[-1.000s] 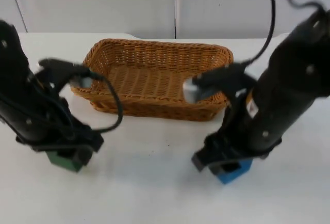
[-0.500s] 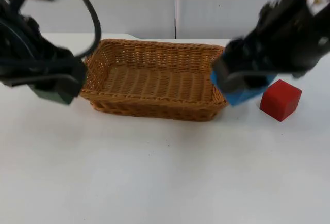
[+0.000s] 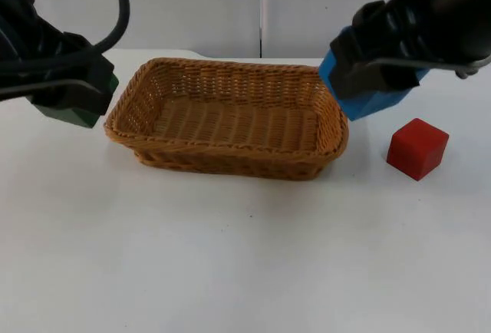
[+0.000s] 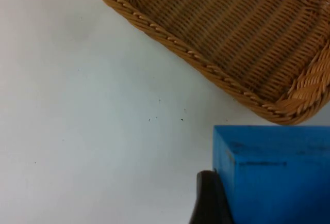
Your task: Pick up one cube with each hand and place exactly two cubes into the same basket, leaving the remaining cube outside.
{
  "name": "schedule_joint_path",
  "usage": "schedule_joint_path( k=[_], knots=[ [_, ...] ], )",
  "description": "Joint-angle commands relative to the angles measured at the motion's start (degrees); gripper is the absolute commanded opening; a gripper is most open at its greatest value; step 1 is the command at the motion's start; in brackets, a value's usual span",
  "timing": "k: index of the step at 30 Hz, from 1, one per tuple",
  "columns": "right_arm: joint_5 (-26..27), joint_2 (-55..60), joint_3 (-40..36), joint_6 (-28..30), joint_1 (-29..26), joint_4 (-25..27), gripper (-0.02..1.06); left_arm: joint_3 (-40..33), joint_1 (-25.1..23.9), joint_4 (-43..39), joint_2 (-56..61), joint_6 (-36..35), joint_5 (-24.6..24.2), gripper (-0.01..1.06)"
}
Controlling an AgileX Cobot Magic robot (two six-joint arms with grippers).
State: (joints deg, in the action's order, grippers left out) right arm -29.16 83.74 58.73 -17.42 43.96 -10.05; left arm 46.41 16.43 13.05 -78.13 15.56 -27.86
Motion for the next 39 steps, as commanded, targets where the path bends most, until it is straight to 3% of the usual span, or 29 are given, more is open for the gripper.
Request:
schedule_joint_path(
  k=[1, 19, 28, 39],
  knots=[
    [0.2, -0.6, 0.4, 0.3, 0.1, 0.1, 0.0, 0.2, 0.1, -0.2, 0.4, -0.5, 0.7, 0.0],
    [2.2, -0.1, 0.4, 0.5, -0.2, -0.3, 0.0, 0.2, 0.1, 1.5, 0.4, -0.5, 4.3, 0.0],
    [2.0, 5.0, 3.1, 0.5, -0.6, -2.9, 0.0, 2.4, 0.1, 1.5, -0.8, -0.5, 6.1, 0.0],
    [1.4, 14.3, 10.4, 0.5, -7.5, -3.4, 0.0, 10.5, 0.1, 3.4, -10.7, 0.6, 5.7, 0.0]
  ],
)
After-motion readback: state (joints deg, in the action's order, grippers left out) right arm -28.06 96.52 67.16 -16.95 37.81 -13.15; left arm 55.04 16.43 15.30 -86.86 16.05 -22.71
